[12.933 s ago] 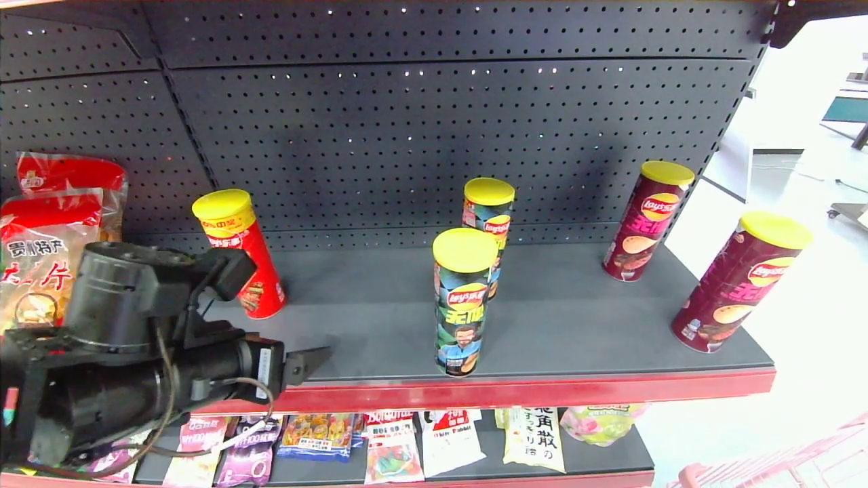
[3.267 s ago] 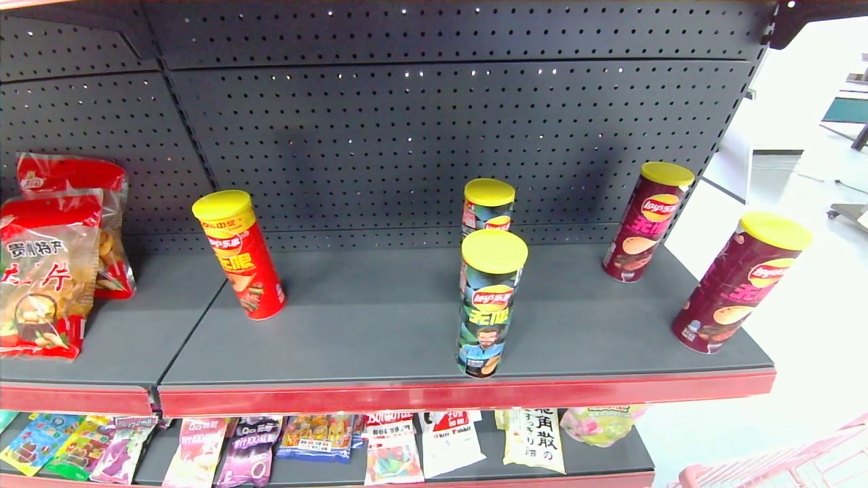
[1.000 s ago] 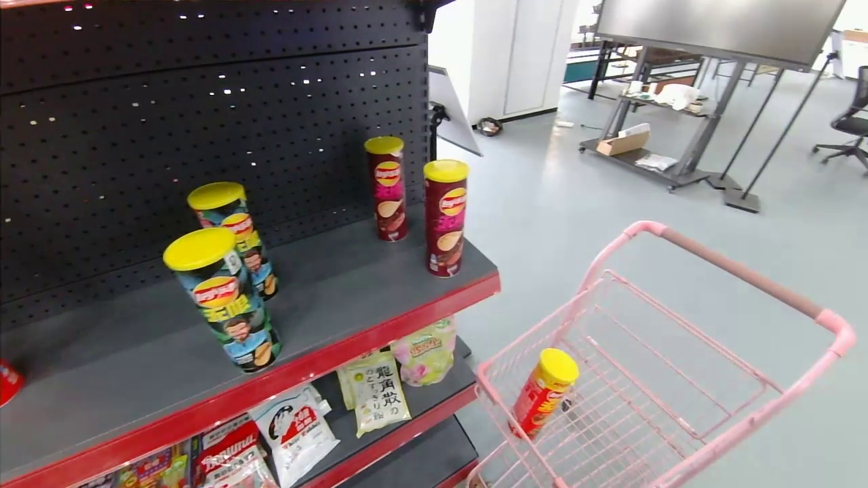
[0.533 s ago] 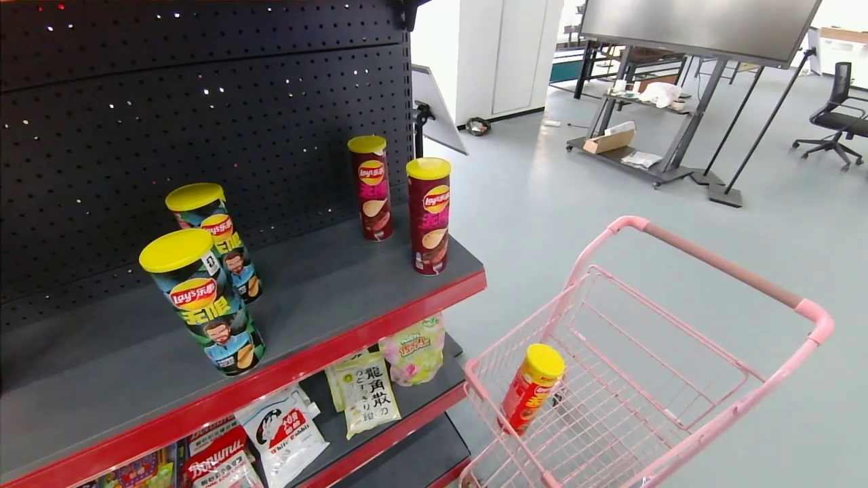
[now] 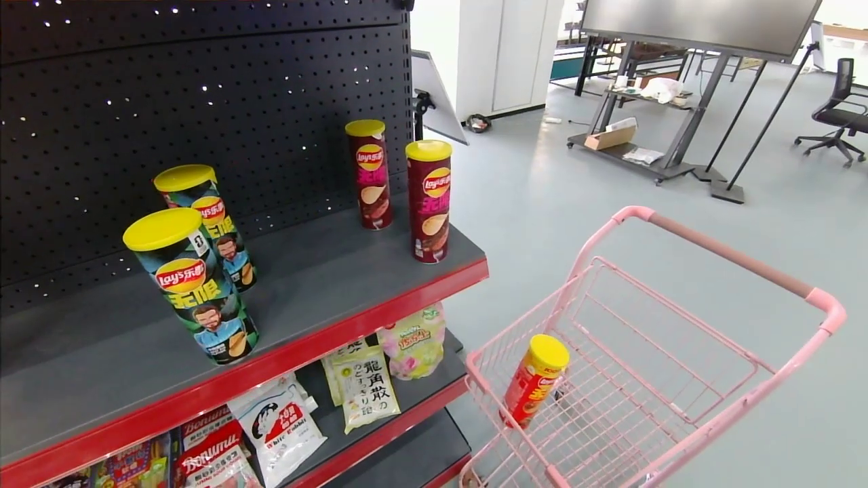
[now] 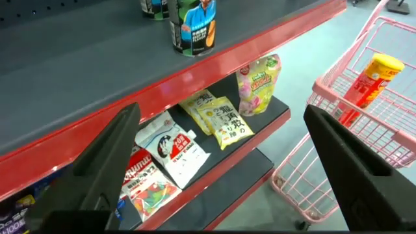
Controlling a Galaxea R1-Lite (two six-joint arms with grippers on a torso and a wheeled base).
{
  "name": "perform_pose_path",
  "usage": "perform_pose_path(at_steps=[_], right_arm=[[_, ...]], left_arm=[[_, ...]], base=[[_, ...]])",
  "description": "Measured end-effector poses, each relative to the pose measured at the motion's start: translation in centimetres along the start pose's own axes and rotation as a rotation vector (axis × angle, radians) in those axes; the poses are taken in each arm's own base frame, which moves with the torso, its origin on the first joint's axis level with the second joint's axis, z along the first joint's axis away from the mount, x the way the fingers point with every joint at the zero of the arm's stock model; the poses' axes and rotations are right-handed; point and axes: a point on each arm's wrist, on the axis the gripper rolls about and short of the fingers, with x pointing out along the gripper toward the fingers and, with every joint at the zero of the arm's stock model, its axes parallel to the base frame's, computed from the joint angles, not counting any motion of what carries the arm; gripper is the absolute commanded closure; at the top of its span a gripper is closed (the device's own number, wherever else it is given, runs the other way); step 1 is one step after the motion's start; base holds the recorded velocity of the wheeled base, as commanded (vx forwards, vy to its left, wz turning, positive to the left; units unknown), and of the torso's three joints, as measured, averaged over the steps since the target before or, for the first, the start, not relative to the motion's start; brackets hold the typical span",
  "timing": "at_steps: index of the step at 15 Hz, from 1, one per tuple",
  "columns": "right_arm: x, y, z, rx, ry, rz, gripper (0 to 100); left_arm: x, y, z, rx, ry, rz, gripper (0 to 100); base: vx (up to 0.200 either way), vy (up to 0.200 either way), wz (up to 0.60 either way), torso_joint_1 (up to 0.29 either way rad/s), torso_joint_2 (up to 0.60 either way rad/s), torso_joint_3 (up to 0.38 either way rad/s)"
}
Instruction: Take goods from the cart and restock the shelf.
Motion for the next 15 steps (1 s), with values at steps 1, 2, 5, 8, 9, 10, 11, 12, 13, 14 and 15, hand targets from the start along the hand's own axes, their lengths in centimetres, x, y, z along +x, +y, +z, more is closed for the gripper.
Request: perform_pose_path(at_steps=[1,2,5,8,9,10,11,12,13,14,15], right_arm=[[0.00,0.00,0.00,0.000,0.000,0.000,0],[0.00,0.00,0.00,0.000,0.000,0.000,0],[0.00,0.00,0.00,0.004,0.000,-0.001,0],[0.00,0.00,0.00,0.005,0.000,0.000,0],[0.00,0.00,0.00,0.005,0.000,0.000,0],[0.00,0.00,0.00,0.005,0.000,0.000,0],[0.00,0.00,0.00,0.005,0.000,0.000,0],[0.00,0.00,0.00,0.005,0.000,0.000,0],[0.00,0.00,0.00,0.006,0.000,0.000,0],[0.00,0.00,0.00,0.011,0.000,0.000,0],[0.00,0.00,0.00,0.032,0.001,-0.002,0]], left_arm=[[0.00,0.00,0.00,0.000,0.000,0.000,0],[0.00,0.00,0.00,0.000,0.000,-0.001,0],[0.00,0.00,-0.01,0.000,0.001,0.000,0],[0.00,0.00,-0.01,0.000,0.001,0.000,0],[0.00,0.00,0.00,0.000,0.000,0.000,0],[0.00,0.00,-0.01,0.000,0.001,0.000,0],[0.00,0.00,0.00,0.000,0.000,0.001,0],[0.00,0.00,0.00,0.000,0.000,0.000,0],[0.00,0.00,-0.01,0.000,0.001,0.000,0],[0.00,0.00,0.00,0.000,0.000,0.000,0],[0.00,0.00,-0.01,0.000,0.001,0.000,0]], base=[[0.000,0.000,0.00,-0.149,0.34,0.207],[0.000,0.000,0.00,-0.134,0.34,0.203],[0.000,0.000,0.00,-0.142,0.34,0.199],[0.000,0.000,0.00,-0.136,0.36,0.209],[0.000,0.000,0.00,-0.134,0.35,0.207],[0.000,0.000,0.00,-0.134,0.36,0.217],[0.000,0.000,0.00,-0.144,0.37,0.222],[0.000,0.000,0.00,-0.144,0.36,0.227],[0.000,0.000,0.00,-0.149,0.38,0.237],[0.000,0.000,0.00,-0.144,0.38,0.237],[0.000,0.000,0.00,-0.110,0.32,0.203]])
